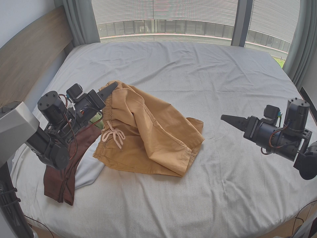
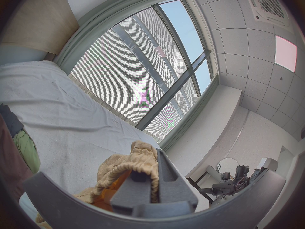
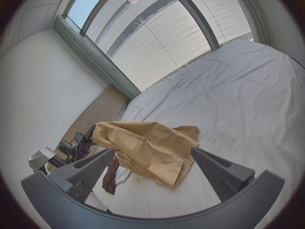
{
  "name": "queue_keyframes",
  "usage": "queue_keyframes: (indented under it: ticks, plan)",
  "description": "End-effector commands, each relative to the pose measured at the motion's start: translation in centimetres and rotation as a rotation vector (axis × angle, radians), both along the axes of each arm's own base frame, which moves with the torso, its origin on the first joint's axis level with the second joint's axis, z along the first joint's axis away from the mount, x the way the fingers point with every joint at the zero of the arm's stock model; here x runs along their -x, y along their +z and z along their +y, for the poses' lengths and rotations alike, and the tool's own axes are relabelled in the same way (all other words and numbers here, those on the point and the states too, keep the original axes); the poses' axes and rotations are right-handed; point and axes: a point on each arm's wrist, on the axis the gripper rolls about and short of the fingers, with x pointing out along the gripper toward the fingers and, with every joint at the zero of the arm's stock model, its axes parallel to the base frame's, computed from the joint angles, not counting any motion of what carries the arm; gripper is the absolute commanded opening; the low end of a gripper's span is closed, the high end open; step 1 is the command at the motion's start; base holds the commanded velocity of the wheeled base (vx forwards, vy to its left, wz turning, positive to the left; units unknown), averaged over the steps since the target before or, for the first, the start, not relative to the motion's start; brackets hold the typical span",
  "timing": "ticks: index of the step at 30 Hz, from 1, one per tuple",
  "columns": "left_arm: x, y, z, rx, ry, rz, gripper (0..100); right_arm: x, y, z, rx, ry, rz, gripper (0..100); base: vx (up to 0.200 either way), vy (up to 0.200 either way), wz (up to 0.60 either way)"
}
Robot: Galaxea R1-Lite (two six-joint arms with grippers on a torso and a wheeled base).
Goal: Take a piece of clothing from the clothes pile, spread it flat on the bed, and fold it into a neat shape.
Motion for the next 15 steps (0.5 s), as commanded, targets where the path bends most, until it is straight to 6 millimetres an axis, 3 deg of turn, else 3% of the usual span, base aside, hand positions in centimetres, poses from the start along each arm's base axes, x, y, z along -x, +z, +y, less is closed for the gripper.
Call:
queue_keyframes:
  ticks: [1,15]
  plan:
    - [-0.2,-0.1,0.6,0.001,0.016,0.001,0,-2.1,-2.1,1.5,-0.005,0.015,0.081,100,0.000,0.000,0.00]
    - [-0.5,-0.4,0.7,-0.002,0.021,0.008,0,-5.4,-6.8,3.9,-0.027,0.017,0.215,100,0.000,0.000,0.00]
